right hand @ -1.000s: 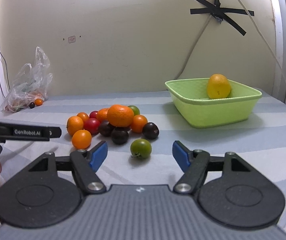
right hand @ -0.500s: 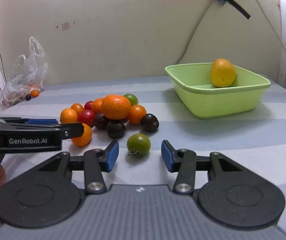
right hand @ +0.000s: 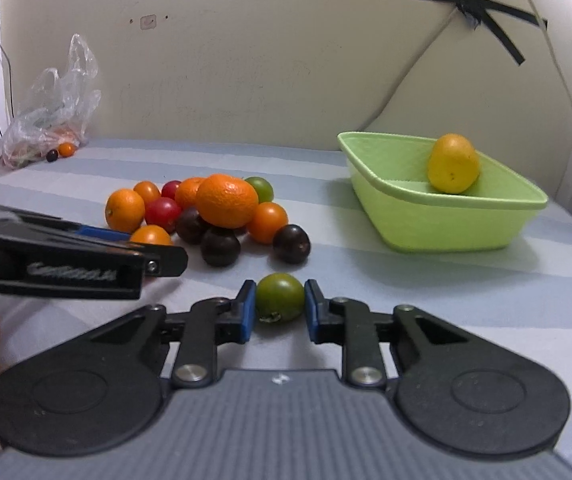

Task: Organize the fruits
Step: 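Grasp the green tomato with the right gripper while the left grasps a small orange tomato, then lower both held fruits into the green basket and open both grippers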

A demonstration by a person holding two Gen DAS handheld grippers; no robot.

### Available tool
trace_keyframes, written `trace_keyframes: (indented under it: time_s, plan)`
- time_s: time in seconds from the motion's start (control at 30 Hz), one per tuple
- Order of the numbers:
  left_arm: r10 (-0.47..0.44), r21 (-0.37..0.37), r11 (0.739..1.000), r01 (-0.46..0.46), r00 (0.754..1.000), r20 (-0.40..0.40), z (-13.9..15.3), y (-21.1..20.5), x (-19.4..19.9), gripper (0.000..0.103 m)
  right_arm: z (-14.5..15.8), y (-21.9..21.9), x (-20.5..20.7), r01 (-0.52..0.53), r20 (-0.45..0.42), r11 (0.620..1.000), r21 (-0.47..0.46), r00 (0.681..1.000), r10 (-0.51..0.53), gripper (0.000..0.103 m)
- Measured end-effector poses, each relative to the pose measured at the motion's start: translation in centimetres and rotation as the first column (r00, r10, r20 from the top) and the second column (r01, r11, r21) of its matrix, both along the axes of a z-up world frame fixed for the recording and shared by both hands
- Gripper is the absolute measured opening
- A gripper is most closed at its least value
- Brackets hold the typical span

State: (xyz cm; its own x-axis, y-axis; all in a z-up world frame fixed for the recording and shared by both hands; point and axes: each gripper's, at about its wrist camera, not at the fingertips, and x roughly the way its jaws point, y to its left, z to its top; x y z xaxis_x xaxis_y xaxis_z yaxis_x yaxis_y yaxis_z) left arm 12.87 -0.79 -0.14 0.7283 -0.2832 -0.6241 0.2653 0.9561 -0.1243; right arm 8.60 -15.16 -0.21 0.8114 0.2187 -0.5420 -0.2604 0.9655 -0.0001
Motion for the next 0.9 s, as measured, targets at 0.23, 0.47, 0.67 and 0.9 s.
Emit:
trace_keyframes:
  time_s: [0.23, 0.47, 0.67, 0.9]
  plan:
    - [-0.076, -0.104, 0.992, 0.076, 0.997, 0.005, 2.4, -1.5, 0.0, 0.029, 2.0, -2.9, -0.8, 0.035, 0.082, 0.998, 0.044, 0.996, -0.038, 0.027]
    - [-0.176, -0.144, 0.972, 0.183, 0.982, 0.065, 5.6, -7.4, 4.4, 0.029, 4.3, -8.8, 3.2, 0.176, 0.213, 0.977, 0.117, 0.957, -0.198, 0.028]
    - [-0.202, -0.156, 0.967, 0.202, 0.979, 0.021, 4.6, -11.7, 8.6, 0.03, 3.0, -11.9, 7.5, 0.247, 0.174, 0.959, 0.139, 0.947, -0.269, 0.028]
    - [-0.199, -0.136, 0.971, 0.196, 0.98, -0.013, 2.9, -13.7, 10.1, 0.036, 2.3, -13.0, 7.6, 0.278, 0.151, 0.949, 0.151, 0.942, -0.3, 0.04]
